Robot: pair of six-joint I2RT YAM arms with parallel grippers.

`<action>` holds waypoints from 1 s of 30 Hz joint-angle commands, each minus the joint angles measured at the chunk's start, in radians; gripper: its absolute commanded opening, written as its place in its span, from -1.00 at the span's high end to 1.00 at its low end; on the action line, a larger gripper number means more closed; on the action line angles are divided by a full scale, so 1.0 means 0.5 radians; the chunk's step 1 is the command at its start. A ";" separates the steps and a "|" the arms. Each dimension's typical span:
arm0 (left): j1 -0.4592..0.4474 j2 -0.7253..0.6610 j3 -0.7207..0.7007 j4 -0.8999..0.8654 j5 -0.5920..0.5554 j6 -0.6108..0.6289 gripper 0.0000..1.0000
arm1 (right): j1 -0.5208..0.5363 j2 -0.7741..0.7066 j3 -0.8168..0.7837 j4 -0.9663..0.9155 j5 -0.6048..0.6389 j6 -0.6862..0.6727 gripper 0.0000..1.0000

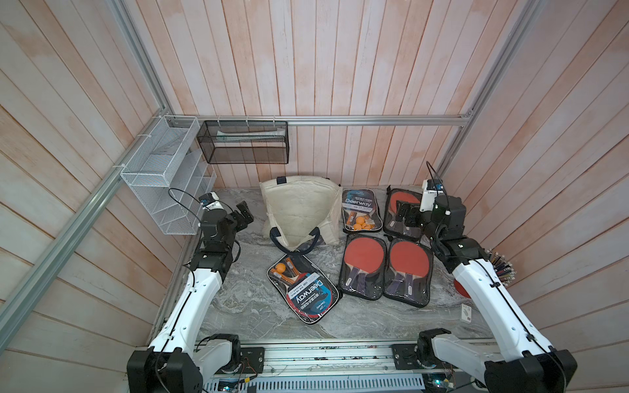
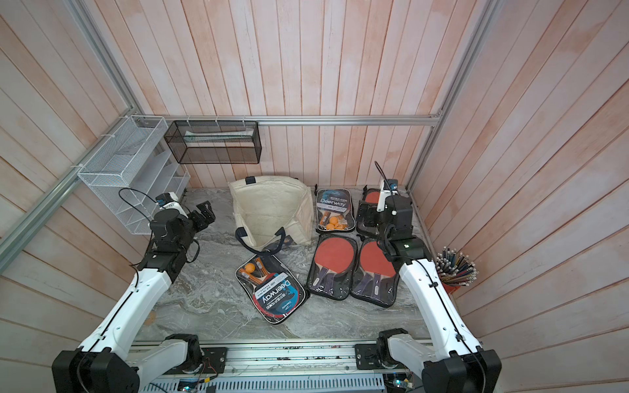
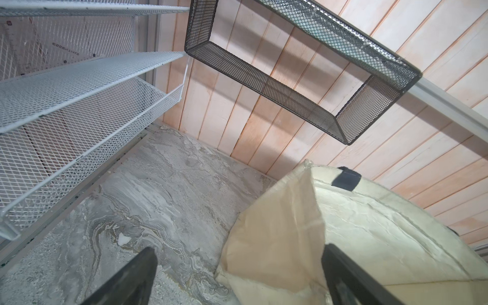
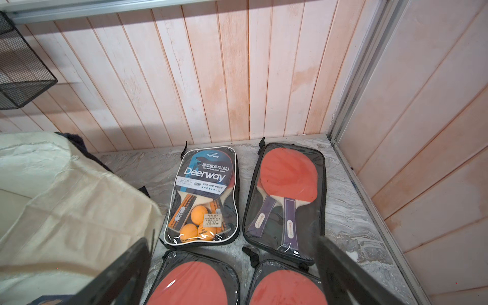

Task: Remove the ping pong set from the canvas bag
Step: Reset both arms

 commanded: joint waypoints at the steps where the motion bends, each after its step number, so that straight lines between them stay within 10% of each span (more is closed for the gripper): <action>1: 0.010 0.020 0.040 -0.029 -0.042 0.089 -1.00 | -0.099 -0.003 -0.038 0.210 -0.080 0.039 -0.96; 30: 0.069 0.577 -0.283 0.648 -0.265 0.236 -1.00 | -0.337 0.322 -0.685 1.181 0.122 -0.001 -0.96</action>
